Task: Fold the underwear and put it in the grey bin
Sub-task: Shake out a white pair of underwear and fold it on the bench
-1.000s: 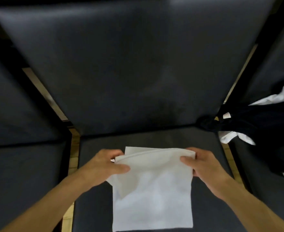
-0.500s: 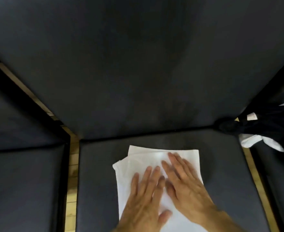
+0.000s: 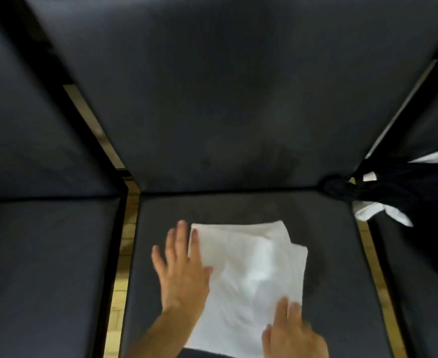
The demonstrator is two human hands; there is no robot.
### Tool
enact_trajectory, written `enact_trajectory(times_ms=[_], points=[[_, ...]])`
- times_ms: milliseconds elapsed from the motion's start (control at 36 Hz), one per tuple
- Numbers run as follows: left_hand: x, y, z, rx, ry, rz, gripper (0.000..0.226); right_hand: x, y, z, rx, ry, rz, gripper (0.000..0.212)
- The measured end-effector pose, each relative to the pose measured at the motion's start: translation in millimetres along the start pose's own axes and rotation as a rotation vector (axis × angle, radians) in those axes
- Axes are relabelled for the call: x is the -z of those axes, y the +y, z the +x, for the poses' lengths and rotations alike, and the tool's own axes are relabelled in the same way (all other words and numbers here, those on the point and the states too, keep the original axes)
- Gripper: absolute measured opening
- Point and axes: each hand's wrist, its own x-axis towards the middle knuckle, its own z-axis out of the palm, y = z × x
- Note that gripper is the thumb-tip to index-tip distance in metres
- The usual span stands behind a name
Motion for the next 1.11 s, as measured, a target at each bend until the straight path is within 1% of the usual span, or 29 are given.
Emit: enact_trajectory(times_ms=[56, 83, 139, 167, 194, 222, 278, 306, 361, 389, 444, 472, 556, 583, 639, 694, 722, 750, 778, 806, 833, 861, 917, 944, 972, 1028, 1111], points=[[6.5, 4.6, -21.6, 0.316, -0.115, -0.171, 0.090, 11.4, 3.9, -14.6, 0.011, 0.085, 0.070, 0.025], [6.8, 4.2, -30.4, 0.433, -0.170, -0.253, 0.088, 18.9, 6.6, -14.6, -0.014, 0.116, 0.085, 0.023], [9.2, 2.5, -44.0, 0.560, -0.237, -0.396, 0.088, 37.3, 14.5, -7.5, -0.070, 0.152, 0.088, 0.031], [7.2, 1.0, -44.6, 0.566, -0.259, -0.417, 0.086, 43.1, 17.8, 2.0, -0.064, 0.151, 0.073, 0.043], [9.2, -0.9, -46.2, 0.559, -0.292, -0.394, 0.084, 50.5, 17.7, 9.5, -0.025, 0.123, 0.061, 0.055], [9.3, -3.4, -47.7, 0.551, -0.325, -0.380, 0.081, 57.9, 15.9, 16.2, 0.025, 0.130, 0.042, 0.063], [6.4, -8.6, -52.3, 0.566, -0.399, -0.359, 0.076, 64.5, 9.3, 31.4, 0.151, 0.174, 0.012, 0.069], [3.9, -11.1, -54.9, 0.584, -0.443, -0.373, 0.074, 69.0, 2.4, 38.5, 0.213, 0.171, 0.021, 0.072], [-1.9, -18.1, -57.4, 0.607, -0.497, -0.447, 0.068, 75.7, -16.1, 56.2, 0.325, 0.095, 0.071, 0.075], [-1.6, -19.6, -56.3, 0.610, -0.512, -0.481, 0.061, 75.5, -24.5, 66.6, 0.362, 0.064, 0.104, 0.073], [-0.6, -23.0, -50.3, 0.585, -0.555, -0.509, 0.044, 73.2, -40.3, 84.3, 0.354, -0.047, 0.169, 0.070], [-0.8, -24.3, -47.0, 0.572, -0.585, -0.527, 0.038, 70.8, -46.9, 90.7, 0.334, -0.061, 0.153, 0.072], [2.0, -28.5, -40.4, 0.537, -0.635, -0.594, 0.026, 60.2, -55.3, 101.9, 0.278, 0.014, 0.059, 0.074], [4.6, -29.7, -39.0, 0.513, -0.628, -0.616, 0.024, 59.1, -55.6, 102.2, 0.262, -0.003, 0.045, 0.071], [12.1, -33.8, -36.8, 0.469, -0.577, -0.680, 0.020, 60.4, -51.2, 103.6, 0.205, -0.074, 0.064, 0.061], [24.1, -34.4, -32.1, 0.407, -0.489, -0.722, 0.019, 67.6, -40.3, 103.1, 0.131, -0.196, 0.137, 0.059], [29.5, -34.5, -27.3, 0.369, -0.448, -0.743, 0.020, 71.1, -33.1, 103.4, 0.091, -0.240, 0.211, 0.058], [36.4, -32.7, -21.7, 0.324, -0.419, -0.765, 0.021, 77.2, -25.6, 101.8, 0.052, -0.267, 0.300, 0.052], [43.7, -29.6, -16.4, 0.279, -0.402, -0.793, 0.022, 82.0, -16.4, 99.9, 0.007, -0.274, 0.400, 0.038], [51.9, -25.1, -10.4, 0.235, -0.388, -0.818, 0.023, 89.1, -6.1, 94.9, -0.021, -0.251, 0.516, 0.020], [60.5, -18.0, -4.8, 0.197, -0.374, -0.846, 0.024, 93.3, 6.6, 90.1, -0.059, -0.234, 0.649, 0.014], [68.7, -10.2, 0.4, 0.149, -0.359, -0.871, 0.024, 99.9, 18.7, 83.3, -0.089, -0.200, 0.789, 0.018], [87.5, 5.5, 8.4, 0.077, -0.328, -0.930, 0.023, 108.5, 38.3, 74.3, -0.152, -0.150, 1.012, 0.015], [100.7, 31.6, 14.2, 0.005, -0.325, -0.955, 0.024, 125.4, 62.8, 66.6, -0.194, -0.084, 1.108, 0.023], [110.2, 36.9, 16.0, -0.021, -0.315, -0.981, 0.026, 128.3, 67.1, 66.1, -0.195, -0.060, 1.177, 0.033], [133.3, 79.2, 16.9, -0.142, -0.311, -1.001, 0.030, 153.8, 101.5, 50.7, -0.189, 0.058, 1.343, 0.044], [159.8, 136.0, 7.9, -0.312, -0.314, -1.032, 0.030, 185.2, 149.3, 22.8, -0.081, 0.202, 1.472, 0.061]])
